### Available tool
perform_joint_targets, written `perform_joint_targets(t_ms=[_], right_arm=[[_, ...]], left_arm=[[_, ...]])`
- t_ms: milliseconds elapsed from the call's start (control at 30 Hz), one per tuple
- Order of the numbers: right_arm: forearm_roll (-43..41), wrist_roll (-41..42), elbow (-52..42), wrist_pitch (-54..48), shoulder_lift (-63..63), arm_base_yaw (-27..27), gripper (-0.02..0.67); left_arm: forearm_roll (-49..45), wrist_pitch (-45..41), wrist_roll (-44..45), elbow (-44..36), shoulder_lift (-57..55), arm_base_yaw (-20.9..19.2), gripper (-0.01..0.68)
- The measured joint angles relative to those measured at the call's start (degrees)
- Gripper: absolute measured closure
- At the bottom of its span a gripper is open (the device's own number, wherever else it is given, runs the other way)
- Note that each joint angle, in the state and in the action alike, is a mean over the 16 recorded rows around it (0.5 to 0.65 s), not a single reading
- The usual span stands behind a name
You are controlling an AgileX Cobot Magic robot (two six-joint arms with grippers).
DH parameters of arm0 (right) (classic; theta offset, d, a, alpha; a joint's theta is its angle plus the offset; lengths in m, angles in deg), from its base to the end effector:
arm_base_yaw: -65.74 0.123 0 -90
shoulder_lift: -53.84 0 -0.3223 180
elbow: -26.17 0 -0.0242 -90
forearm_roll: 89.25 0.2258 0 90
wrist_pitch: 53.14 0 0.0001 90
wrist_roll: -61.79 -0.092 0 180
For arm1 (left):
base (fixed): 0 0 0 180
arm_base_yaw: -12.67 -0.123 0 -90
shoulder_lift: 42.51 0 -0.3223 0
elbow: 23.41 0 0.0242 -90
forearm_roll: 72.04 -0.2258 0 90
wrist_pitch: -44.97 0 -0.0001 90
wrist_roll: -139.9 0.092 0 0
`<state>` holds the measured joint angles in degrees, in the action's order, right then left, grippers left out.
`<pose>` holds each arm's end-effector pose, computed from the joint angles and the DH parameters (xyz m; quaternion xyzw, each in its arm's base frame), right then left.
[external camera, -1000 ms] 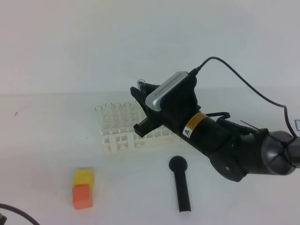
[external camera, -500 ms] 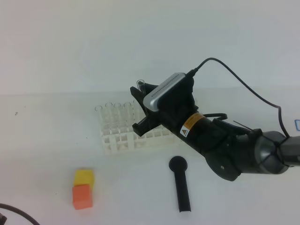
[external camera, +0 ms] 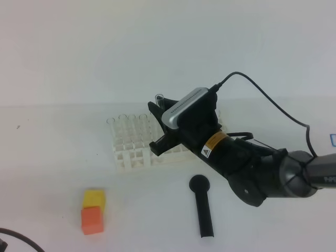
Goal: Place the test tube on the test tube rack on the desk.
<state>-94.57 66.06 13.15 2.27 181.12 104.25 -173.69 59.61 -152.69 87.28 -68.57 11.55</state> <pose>0.3473 0.2854 0.2291 -0.2887 0.6110 0.2231 0.7026 0.0262 -0.0222 0.2546 0.0047 0.7554 -0.1475 0.6384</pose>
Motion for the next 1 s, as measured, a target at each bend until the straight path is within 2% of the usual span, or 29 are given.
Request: perform_joint_targets(t_ms=[633,833,1000], right_arm=[[2.4,0.0,0.0,1.5,1.0,-0.1,0.365],[2.5,0.6,0.0,-1.1,-0.5,-0.1,0.379],[3.0,3.2,-0.7,-6.6,-5.0,-0.1,0.448]], left_arm=[[0.0,0.0,0.0,0.0,0.0,0.0,0.673],[0.0,0.0,0.0,0.0,0.0,0.0,0.673],[0.0,0.0,0.0,0.0,0.0,0.0,0.673]])
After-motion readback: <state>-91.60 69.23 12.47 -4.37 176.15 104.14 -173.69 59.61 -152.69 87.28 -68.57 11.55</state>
